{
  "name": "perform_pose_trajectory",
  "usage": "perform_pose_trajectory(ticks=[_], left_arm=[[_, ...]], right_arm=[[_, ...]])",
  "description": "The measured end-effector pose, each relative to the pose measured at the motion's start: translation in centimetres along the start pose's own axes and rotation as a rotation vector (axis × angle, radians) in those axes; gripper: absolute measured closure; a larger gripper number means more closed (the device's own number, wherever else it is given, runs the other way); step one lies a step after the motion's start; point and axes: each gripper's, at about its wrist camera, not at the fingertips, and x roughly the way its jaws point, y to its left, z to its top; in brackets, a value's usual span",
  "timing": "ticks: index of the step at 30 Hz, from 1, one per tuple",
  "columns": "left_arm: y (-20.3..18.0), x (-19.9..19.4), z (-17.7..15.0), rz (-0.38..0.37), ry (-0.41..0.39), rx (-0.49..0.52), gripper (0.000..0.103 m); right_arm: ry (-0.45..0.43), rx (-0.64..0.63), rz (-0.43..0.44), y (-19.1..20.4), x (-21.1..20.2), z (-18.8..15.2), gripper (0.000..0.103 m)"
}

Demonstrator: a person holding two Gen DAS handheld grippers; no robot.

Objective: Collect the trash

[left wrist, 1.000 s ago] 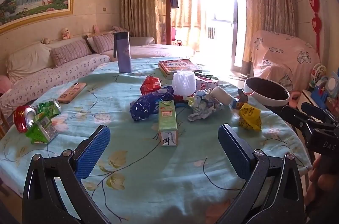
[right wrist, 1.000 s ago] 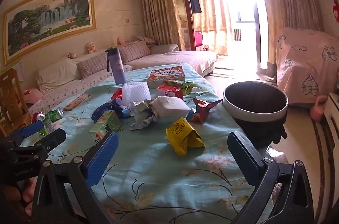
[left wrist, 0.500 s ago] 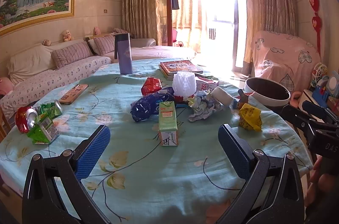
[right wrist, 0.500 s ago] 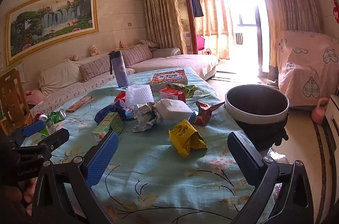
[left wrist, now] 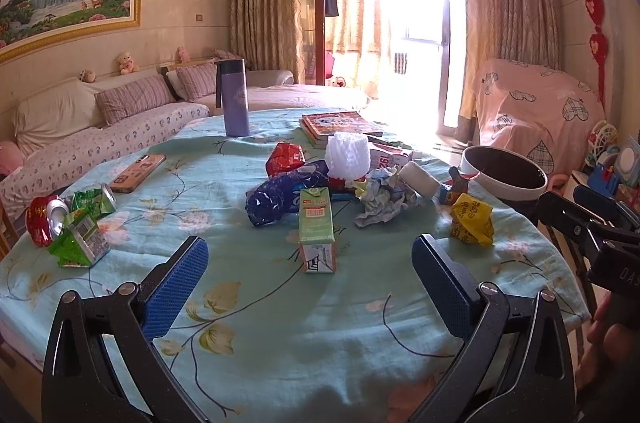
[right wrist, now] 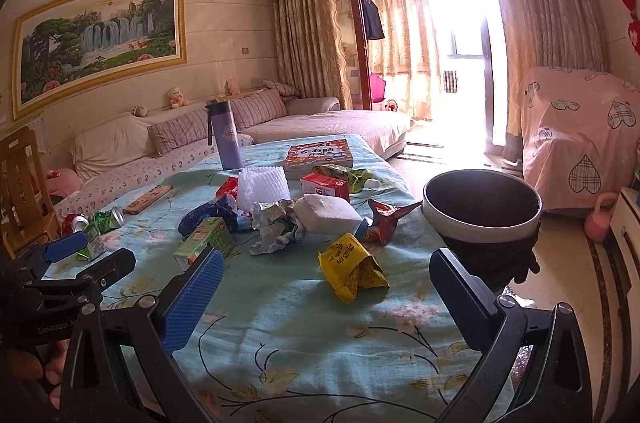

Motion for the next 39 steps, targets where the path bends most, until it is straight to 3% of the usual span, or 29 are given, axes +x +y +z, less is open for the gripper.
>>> perform_pose_trajectory(ticks=[28,39], left_arm=[[-0.2,0.4,-0.1,-0.011,0.011,0.006,0.000],[0.3,2.5,-0.3,-0.015,0.071,-0.009,0.000]], right_arm=[[0.017,0.001,0.018,-0.1,0.3,-0.3,0.000],[0.069,0.032,0.030,-1.3,1.7,-0.5,0.001]])
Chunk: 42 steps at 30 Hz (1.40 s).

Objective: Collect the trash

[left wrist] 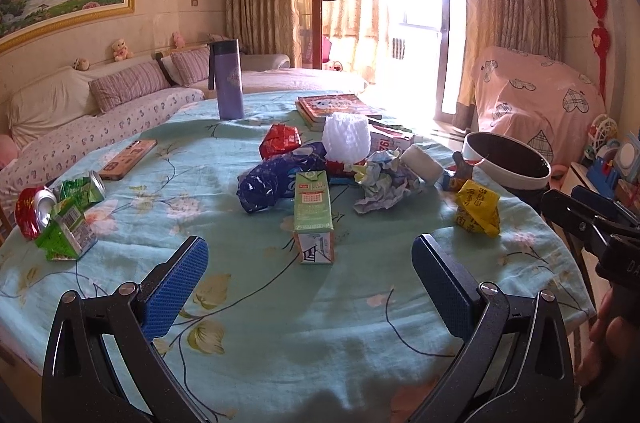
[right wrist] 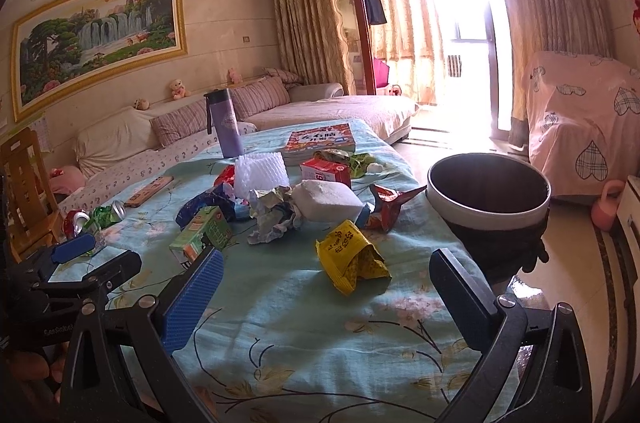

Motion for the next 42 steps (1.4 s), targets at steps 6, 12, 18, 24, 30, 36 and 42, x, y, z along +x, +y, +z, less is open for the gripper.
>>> perform_pose_trajectory(ticks=[6,12,18,24,30,36,42], left_arm=[[0.8,2.7,0.4,-0.006,0.065,-0.033,0.000],[0.4,5.8,1.2,-0.003,0.125,-0.013,0.005],[0.6,9.3,1.8,0.003,0.192,-0.018,0.009],[1.3,12.0,1.4,-0.052,0.284,-0.055,0.058],[0.6,10.5,0.8,-0.096,0.280,-0.055,0.072],[-1.7,7.3,1.9,-0.166,0.210,-0.012,0.072],[-5.6,6.6,2.8,-0.248,0.200,0.060,0.072]], right_arm=[[0.046,0.010,0.004,-0.9,1.5,0.0,0.001],[0.125,0.013,0.015,-1.8,4.2,0.2,0.009],[0.219,0.020,0.027,-2.8,7.5,0.4,0.020],[0.313,0.004,0.034,-3.0,10.6,-0.2,0.054],[0.290,0.019,0.055,-3.3,9.3,-0.5,0.080],[0.252,0.078,0.069,-5.2,6.9,0.1,0.084],[0.205,0.120,0.040,-7.5,5.0,0.9,0.084]])
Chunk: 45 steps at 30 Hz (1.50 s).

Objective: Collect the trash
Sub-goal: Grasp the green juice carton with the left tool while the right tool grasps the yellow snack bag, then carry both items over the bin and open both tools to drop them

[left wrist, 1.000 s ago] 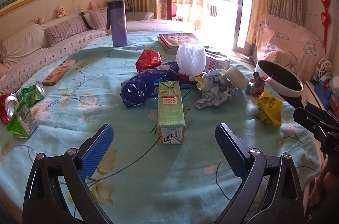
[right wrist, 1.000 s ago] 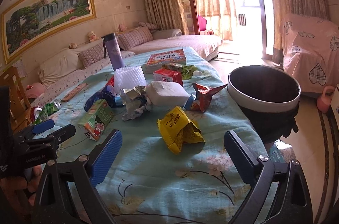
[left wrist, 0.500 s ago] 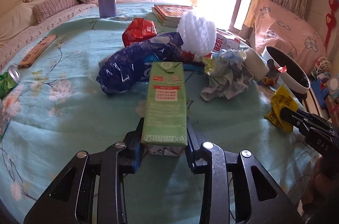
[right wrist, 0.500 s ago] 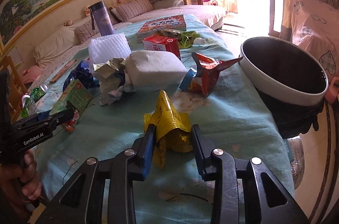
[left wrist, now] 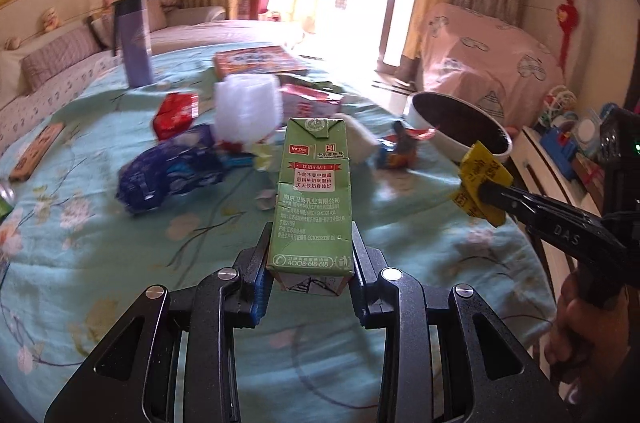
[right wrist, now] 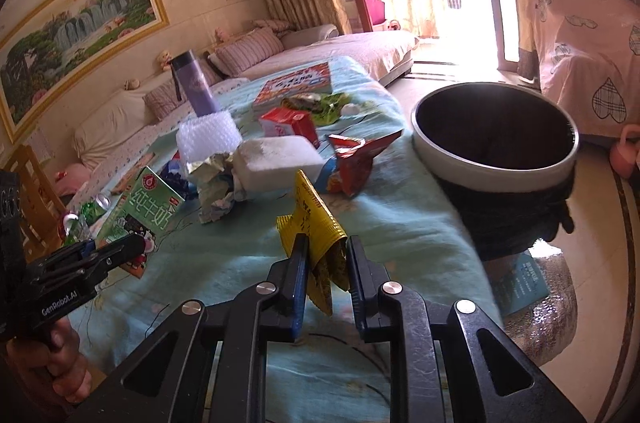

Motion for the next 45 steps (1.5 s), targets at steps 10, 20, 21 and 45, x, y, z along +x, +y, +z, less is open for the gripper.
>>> perform_pose_trajectory(ticks=[10,20,21,45], left_arm=[[-7.4,3.4,3.4,-0.099,0.046,0.126,0.072],[-13.9,8.4,8.7,-0.173,0.082,0.182,0.072],[-14.5,9.1,9.3,-0.180,0.091,0.184,0.072],[-17.0,15.5,12.4,-0.201,0.153,0.179,0.038]], right_arm=[[-0.036,0.076,-0.065,-5.6,-1.2,2.6,0.084],[-0.054,0.116,-0.117,-11.0,-0.3,6.8,0.084],[-0.056,0.119,-0.125,-11.6,0.0,7.3,0.084],[0.058,0.192,-0.128,-18.0,5.3,11.0,0.058]])
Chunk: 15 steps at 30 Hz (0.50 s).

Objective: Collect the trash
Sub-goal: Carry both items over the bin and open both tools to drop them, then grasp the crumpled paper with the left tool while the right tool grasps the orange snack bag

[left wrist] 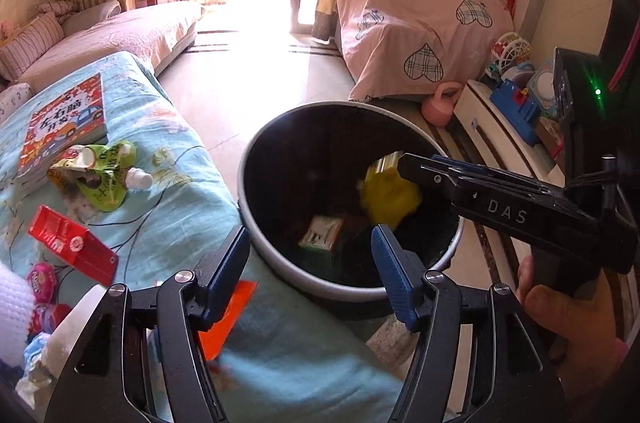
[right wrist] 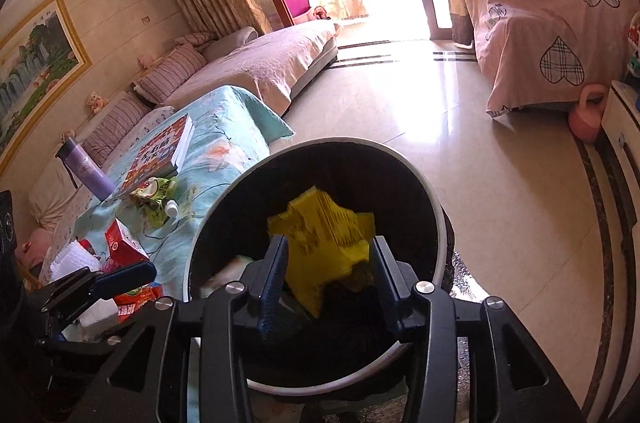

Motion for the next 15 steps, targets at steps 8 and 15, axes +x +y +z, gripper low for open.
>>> perform_pose_trajectory(ticks=[8,15], left_arm=[[2.0,-4.8,-3.5,-0.017,-0.068,-0.069,0.032],[5.1,-7.9,-6.9,-0.011,-0.076,-0.136,0.032]], right_arm=[[-0.064,0.019,0.050,2.0,-3.0,-1.7,0.022],[-0.078,-0.012,0.088,6.2,-4.6,-4.8,0.013]])
